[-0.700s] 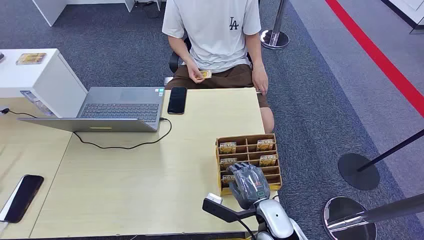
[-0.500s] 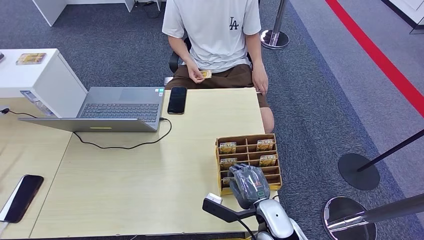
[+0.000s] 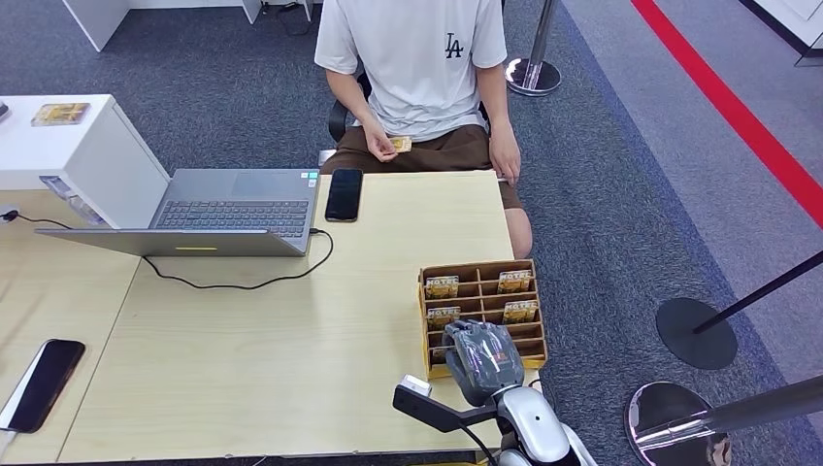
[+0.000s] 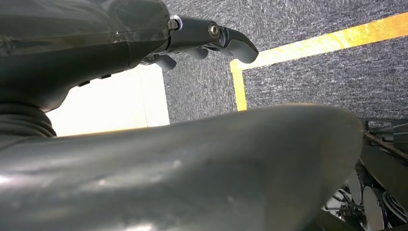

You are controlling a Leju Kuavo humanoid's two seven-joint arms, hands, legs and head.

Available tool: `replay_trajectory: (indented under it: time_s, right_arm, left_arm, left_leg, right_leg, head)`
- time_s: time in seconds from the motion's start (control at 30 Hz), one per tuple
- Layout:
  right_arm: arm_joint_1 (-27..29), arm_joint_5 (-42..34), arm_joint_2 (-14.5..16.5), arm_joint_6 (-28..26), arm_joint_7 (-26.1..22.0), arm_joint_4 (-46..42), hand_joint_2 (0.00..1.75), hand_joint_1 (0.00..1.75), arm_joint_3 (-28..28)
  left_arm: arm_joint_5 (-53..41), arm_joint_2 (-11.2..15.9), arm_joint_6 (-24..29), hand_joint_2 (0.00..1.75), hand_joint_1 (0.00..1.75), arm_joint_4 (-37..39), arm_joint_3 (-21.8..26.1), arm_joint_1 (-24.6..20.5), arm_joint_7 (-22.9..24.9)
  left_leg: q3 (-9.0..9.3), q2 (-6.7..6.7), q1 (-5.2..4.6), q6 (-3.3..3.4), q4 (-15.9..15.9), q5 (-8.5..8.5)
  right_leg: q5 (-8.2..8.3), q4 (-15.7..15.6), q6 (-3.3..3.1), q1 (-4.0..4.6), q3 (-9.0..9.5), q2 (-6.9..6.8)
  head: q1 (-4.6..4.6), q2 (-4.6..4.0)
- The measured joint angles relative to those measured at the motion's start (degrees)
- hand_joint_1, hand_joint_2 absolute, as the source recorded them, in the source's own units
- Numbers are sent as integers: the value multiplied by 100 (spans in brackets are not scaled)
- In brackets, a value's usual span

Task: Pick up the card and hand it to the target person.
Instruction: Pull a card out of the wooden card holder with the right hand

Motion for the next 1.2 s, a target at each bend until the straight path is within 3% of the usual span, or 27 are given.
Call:
replay_trajectory:
  time_s: [0.07,0.2,0.43,1.2]
  right_arm:
    - [0,0,0,0,-1,0,175,124,0]
    - [0,0,0,0,-3,1,175,128,0]
    - [1,-1,0,1,-11,5,175,154,0]
    - [1,0,2,2,-19,17,175,155,0]
  left_arm:
    - [0,1,-1,0,0,0,0,0,-2]
    - [0,3,-89,175,0,0,0,0,-126]
    - [-4,7,-207,175,0,0,-2,0,-220]
    - [63,56,-176,175,0,-1,-2,0,-287]
  left_leg:
    - [0,0,0,0,0,0]
    - [0,0,0,0,0,0]
    - [0,0,0,0,0,0]
    - [2,0,0,0,0,0]
  right_leg:
    - [0,0,0,0,0,0]
    - [0,0,0,0,0,0]
    - [0,0,0,0,0,0]
    - [0,0,0,0,1,0]
  head:
    - [0,0]
    - [0,0]
    - [0,0]
    - [0,0]
